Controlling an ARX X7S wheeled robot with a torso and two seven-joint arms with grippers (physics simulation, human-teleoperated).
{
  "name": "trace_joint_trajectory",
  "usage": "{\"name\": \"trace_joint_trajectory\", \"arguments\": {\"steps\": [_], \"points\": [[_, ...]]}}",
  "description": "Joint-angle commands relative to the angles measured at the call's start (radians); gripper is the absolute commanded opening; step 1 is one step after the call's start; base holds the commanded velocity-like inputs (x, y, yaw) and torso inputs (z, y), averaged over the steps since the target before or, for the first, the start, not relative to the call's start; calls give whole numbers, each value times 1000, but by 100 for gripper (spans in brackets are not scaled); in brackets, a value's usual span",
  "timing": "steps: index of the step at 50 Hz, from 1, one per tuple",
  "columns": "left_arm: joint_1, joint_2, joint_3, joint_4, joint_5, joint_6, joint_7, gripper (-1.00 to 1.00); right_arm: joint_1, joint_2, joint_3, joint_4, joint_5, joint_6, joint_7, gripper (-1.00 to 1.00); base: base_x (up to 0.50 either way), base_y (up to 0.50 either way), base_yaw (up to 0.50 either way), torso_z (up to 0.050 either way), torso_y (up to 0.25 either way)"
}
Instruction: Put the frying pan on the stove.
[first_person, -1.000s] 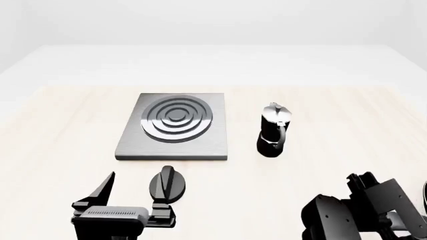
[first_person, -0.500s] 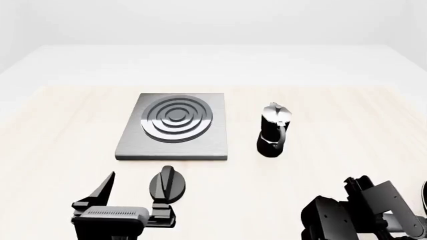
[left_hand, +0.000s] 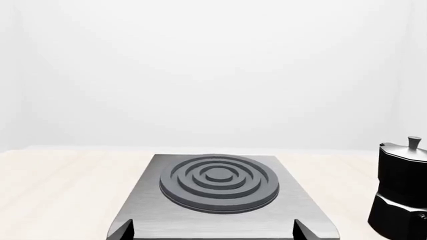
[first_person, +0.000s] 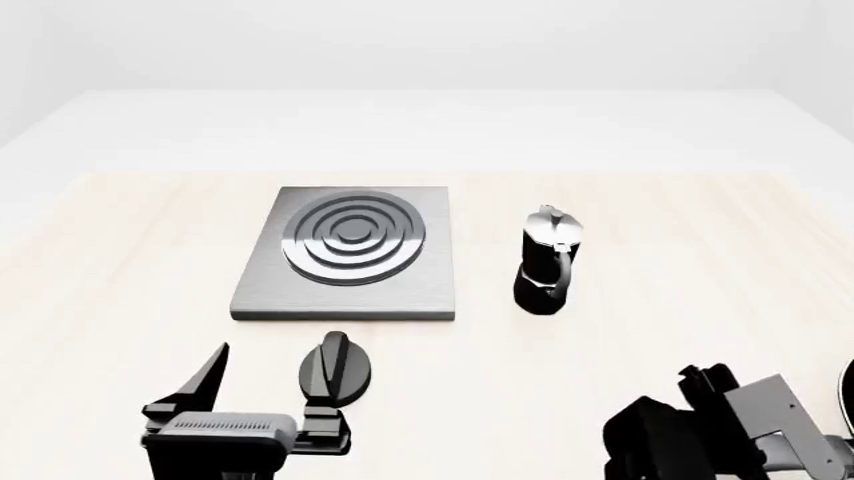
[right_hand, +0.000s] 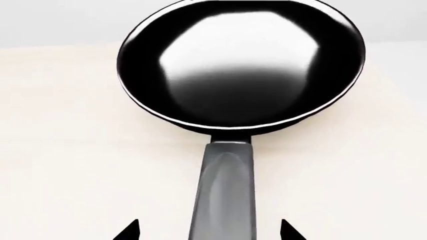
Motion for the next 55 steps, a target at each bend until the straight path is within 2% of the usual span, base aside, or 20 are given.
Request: {"name": "trace_joint_trajectory", "arguments": {"steps": [1, 6, 7, 39, 55], "points": [[-2, -3, 2, 0, -3, 1, -4, 100, -2, -7, 17, 7, 64, 11, -33, 100, 0, 0, 0, 0, 0], [-2, -6, 4, 1, -4, 1, -6, 100, -4, -6, 13, -3, 62, 18, -16, 100, 0, 0, 0, 0, 0], [-2, -6, 3, 1, -4, 1, -7, 100, -4, -6, 13, -2, 66, 16, -21, -100, 0, 0, 0, 0, 0], [-6, -13, 15, -3, -6, 6, -18, 100, -37, 5, -37, -67, 36, 20, 15, -100, 0, 0, 0, 0, 0], [-7, -19, 16, -2, -11, 8, -22, 100, -80, 20, -92, -205, -9, 71, 62, -100, 0, 0, 0, 0, 0]]}}
